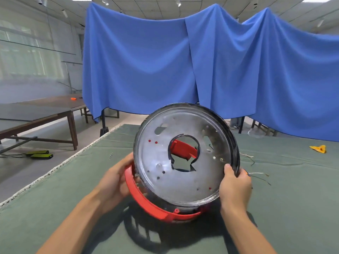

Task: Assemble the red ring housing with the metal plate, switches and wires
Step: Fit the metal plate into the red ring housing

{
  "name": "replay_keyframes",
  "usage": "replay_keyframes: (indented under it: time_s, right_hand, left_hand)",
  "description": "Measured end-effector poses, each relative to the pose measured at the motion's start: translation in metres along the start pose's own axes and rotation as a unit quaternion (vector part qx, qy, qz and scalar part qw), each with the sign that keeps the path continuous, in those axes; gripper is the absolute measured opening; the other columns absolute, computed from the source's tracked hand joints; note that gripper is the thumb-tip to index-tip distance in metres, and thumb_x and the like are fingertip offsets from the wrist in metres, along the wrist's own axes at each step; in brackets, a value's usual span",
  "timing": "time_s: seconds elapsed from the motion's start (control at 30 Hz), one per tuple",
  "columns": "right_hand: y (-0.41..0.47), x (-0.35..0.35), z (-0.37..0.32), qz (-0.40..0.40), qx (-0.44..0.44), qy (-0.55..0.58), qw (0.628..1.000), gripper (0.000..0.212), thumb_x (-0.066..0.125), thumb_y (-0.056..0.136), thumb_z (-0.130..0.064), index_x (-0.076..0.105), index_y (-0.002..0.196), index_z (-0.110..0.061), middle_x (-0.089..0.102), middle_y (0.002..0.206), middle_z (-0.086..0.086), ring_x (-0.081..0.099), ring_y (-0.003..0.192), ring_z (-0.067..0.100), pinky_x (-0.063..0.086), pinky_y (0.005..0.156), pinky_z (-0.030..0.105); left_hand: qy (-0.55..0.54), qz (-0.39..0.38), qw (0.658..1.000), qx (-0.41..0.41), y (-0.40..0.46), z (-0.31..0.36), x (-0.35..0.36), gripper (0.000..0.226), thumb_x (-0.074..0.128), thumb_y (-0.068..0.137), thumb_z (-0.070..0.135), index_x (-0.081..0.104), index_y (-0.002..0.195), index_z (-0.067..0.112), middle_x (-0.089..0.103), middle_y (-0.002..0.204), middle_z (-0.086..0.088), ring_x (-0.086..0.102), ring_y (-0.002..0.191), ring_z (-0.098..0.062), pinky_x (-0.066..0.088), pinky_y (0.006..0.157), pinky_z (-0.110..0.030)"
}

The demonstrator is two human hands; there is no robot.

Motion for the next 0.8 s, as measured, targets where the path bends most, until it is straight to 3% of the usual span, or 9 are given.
replay_keyframes:
  time_s: [0.13,0.33,0.5,0.7,0.8]
  right_hand:
    - [0.001,-0.011,-0.003,0.051,-0.010,0.009,0.999,0.010,0.046,0.097,-0.019,0.053,0.095,-0.012,0.052,0.077,-0.002,0.048,0.079,0.027,0.031,0.070,0.032]
    - [0.001,-0.014,0.011,0.084,0.068,0.068,0.992,0.017,0.046,0.092,-0.009,0.054,0.107,-0.006,0.055,0.094,0.007,0.048,0.083,0.026,0.032,0.073,0.031]
    - [-0.002,-0.015,0.000,0.080,0.018,0.085,0.993,0.020,0.048,0.093,-0.011,0.055,0.111,-0.006,0.058,0.096,0.006,0.052,0.087,0.025,0.035,0.075,0.030]
    - [-0.012,-0.008,-0.022,0.051,-0.065,0.081,0.993,0.005,0.051,0.095,-0.015,0.051,0.099,-0.018,0.056,0.082,-0.008,0.053,0.085,0.022,0.036,0.076,0.032]
    - [-0.018,-0.001,-0.018,0.038,-0.063,0.075,0.994,0.004,0.051,0.095,-0.014,0.050,0.096,-0.018,0.054,0.079,-0.013,0.052,0.082,0.023,0.036,0.075,0.033]
  left_hand:
    - [0.036,0.000,0.999,0.025,0.000,0.006,0.000,0.034,0.050,0.082,0.027,0.069,0.108,0.036,0.072,0.095,-0.011,0.067,0.063,-0.022,0.058,0.053,-0.037]
    - [0.037,0.047,0.997,0.057,-0.001,0.013,-0.003,0.045,0.033,0.090,0.006,0.058,0.123,0.025,0.065,0.109,-0.024,0.063,0.064,-0.021,0.055,0.050,-0.033]
    - [0.070,0.073,0.992,0.074,-0.004,0.020,-0.008,0.061,0.045,0.066,0.009,0.062,0.123,0.021,0.065,0.115,-0.015,0.068,0.074,-0.023,0.057,0.054,-0.033]
    - [0.102,0.152,0.973,0.139,-0.008,0.031,-0.012,0.063,0.030,0.087,-0.009,0.056,0.128,0.030,0.066,0.117,-0.001,0.068,0.097,-0.031,0.058,0.070,-0.041]
    - [0.135,0.177,0.956,0.190,-0.014,0.038,-0.004,0.056,0.032,0.093,-0.005,0.065,0.109,0.038,0.071,0.105,0.002,0.069,0.090,-0.018,0.059,0.068,-0.036]
Point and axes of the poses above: each hand's wrist, its own y-axis towards the middle knuckle, its own x-axis out of the palm, z = x × y, the point moved 9 cm from there along y, towards the middle knuckle
